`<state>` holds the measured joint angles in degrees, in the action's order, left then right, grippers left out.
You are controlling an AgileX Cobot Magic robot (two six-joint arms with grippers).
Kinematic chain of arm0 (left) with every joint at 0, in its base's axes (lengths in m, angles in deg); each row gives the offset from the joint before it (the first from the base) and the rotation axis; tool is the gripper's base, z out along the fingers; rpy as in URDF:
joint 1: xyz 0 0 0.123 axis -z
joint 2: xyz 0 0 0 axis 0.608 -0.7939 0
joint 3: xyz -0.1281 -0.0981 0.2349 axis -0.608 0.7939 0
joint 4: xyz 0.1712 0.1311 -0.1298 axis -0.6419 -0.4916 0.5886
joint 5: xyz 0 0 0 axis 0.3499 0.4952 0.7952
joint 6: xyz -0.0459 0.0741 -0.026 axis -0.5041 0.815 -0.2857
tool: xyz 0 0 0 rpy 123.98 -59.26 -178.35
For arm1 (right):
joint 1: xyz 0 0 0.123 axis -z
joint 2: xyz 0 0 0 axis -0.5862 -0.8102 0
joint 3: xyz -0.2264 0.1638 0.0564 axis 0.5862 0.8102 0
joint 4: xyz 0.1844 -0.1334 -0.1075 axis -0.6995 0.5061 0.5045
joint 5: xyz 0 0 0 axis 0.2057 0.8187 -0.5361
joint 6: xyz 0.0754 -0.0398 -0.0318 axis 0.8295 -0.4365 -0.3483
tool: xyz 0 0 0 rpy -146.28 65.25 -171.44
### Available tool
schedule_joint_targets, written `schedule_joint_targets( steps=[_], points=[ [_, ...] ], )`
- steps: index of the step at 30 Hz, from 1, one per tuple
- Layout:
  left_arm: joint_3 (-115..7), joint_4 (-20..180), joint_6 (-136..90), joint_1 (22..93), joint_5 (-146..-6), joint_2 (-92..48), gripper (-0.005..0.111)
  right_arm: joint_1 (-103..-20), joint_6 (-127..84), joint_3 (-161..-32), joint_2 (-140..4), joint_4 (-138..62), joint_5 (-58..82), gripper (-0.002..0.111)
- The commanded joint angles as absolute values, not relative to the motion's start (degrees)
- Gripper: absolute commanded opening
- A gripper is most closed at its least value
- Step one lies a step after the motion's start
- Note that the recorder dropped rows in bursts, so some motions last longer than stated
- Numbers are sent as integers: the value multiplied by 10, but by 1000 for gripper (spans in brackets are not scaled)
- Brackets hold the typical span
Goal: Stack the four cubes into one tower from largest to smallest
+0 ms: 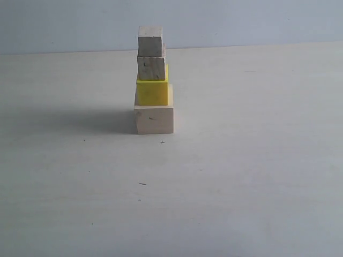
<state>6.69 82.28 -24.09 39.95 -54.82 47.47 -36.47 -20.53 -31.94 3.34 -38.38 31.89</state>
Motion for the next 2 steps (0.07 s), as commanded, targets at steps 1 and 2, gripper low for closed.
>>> schedule_joint_targets(
  steps=[1, 2],
  points=[
    [67, 823, -242, 403, -553, 477, 0, -366, -205, -317, 36, -384, 316, 0],
    [67, 823, -242, 403, -553, 477, 0, -366, -205, -317, 36, -384, 316, 0]
  ],
)
